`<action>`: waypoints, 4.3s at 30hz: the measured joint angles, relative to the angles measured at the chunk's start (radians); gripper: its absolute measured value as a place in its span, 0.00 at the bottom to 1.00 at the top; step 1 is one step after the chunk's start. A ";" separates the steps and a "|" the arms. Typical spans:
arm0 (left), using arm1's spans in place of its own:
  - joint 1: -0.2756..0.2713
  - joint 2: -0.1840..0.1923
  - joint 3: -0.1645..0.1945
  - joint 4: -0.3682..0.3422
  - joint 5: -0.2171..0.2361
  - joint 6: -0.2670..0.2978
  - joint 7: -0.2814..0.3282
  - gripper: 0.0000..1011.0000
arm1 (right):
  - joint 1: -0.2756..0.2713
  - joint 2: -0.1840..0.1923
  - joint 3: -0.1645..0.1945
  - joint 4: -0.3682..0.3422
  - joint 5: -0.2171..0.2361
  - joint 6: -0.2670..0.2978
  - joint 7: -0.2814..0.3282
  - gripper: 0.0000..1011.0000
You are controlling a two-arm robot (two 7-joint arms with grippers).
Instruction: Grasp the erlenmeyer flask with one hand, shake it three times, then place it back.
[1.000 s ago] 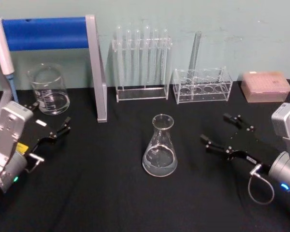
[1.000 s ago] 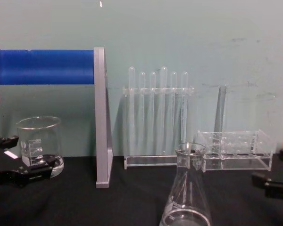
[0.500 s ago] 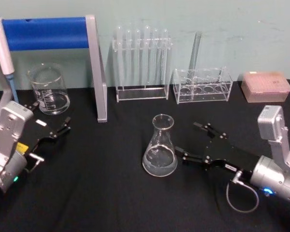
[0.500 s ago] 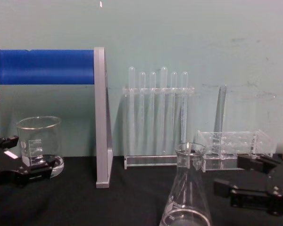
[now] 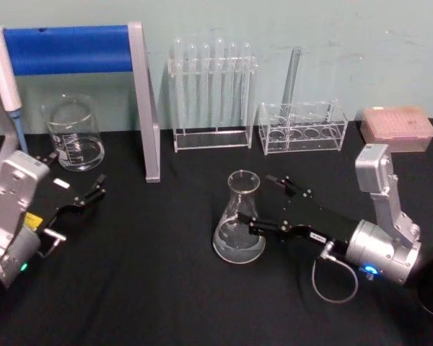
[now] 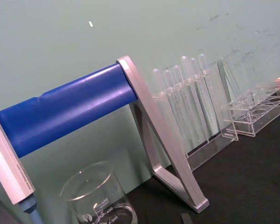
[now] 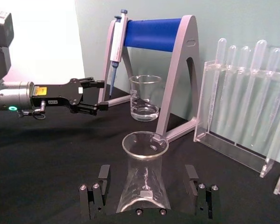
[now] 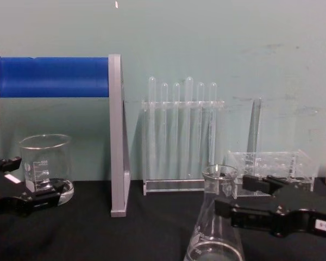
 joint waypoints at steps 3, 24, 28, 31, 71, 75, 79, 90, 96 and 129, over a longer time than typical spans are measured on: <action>0.000 0.000 0.000 0.000 0.000 0.000 0.000 0.99 | 0.024 -0.019 -0.008 0.030 -0.005 0.004 0.014 0.99; 0.000 0.000 0.000 0.000 0.000 0.000 0.000 0.99 | 0.083 -0.064 -0.032 0.099 -0.025 0.006 0.042 0.99; 0.000 0.000 0.000 0.000 0.000 0.000 0.000 0.99 | 0.086 -0.064 -0.038 0.100 -0.034 0.006 0.043 0.99; 0.000 0.000 0.000 0.000 0.000 0.000 0.000 0.99 | 0.086 -0.063 -0.039 0.100 -0.037 0.006 0.043 0.99; 0.000 0.000 0.000 0.000 0.000 0.000 0.000 0.99 | 0.085 -0.063 -0.036 0.099 -0.033 0.005 0.042 0.45; 0.000 0.000 0.000 0.000 0.000 0.000 0.000 0.99 | 0.085 -0.063 -0.036 0.099 -0.033 0.005 0.042 0.44; 0.000 0.000 0.000 0.000 0.000 0.000 0.000 0.99 | 0.085 -0.063 -0.036 0.099 -0.033 0.005 0.042 0.44; 0.000 0.000 0.000 0.000 0.000 0.000 0.000 0.99 | 0.085 -0.063 -0.036 0.099 -0.033 0.005 0.042 0.44; 0.000 0.000 0.000 0.000 0.000 0.000 0.000 0.99 | 0.085 -0.063 -0.036 0.099 -0.031 0.006 0.043 0.44; 0.000 0.000 0.000 0.000 0.000 0.000 0.000 0.99 | -0.096 -0.110 0.179 -0.270 -0.069 0.116 -0.367 0.44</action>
